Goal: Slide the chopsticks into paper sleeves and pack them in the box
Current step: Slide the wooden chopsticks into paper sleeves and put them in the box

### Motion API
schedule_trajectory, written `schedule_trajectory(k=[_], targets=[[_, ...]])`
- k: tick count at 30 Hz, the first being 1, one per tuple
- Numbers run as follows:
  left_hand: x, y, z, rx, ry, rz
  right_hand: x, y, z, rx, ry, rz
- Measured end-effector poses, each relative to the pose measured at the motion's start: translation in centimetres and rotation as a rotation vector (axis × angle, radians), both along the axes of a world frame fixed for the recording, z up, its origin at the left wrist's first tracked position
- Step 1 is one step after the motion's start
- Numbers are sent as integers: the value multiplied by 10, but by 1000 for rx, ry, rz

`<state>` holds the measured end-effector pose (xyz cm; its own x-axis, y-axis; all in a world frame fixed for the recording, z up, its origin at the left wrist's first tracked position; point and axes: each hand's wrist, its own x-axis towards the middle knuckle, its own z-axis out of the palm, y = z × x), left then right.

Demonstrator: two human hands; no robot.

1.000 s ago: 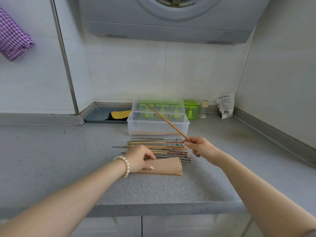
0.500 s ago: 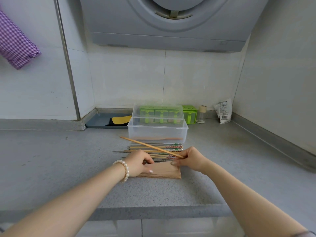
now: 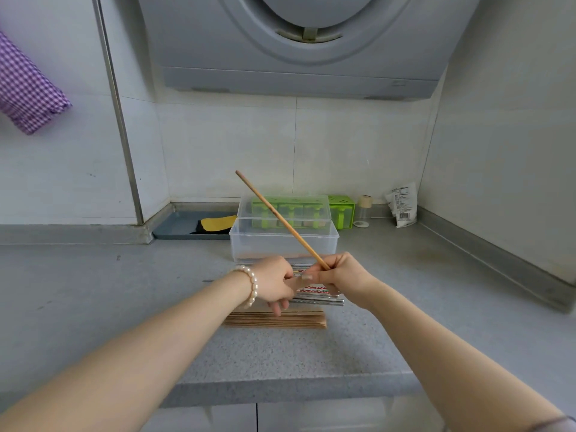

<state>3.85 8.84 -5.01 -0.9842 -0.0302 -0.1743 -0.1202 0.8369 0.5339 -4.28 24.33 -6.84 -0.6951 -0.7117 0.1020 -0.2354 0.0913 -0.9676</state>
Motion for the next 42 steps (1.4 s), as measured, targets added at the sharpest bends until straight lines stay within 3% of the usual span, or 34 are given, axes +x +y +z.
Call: schedule_trajectory(k=[3,8,12,15,19,23,27,32,42], targets=[[-1,3,4,116,-71,-7,4,-1,4,-21,-20,59],[8,-3,10,163,2,-3,2,5,5,-11,-26,45],[13,-5,11,350,-16,30,2,9,5,17,-3,31],[13,-5,11,318,11,35,3,12,6,43,26,42],[12,-6,9,138,152,37,-3,29,11,38,-9,-7],[15,-12,6,73,267,117,-12,51,25,138,158,-161],[20,-17,6,239,356,171,-22,70,33,183,284,-303],[27,-21,6,216,504,199,-38,93,37,131,361,-456],[34,-29,3,361,461,186,-46,108,36,118,410,-514]])
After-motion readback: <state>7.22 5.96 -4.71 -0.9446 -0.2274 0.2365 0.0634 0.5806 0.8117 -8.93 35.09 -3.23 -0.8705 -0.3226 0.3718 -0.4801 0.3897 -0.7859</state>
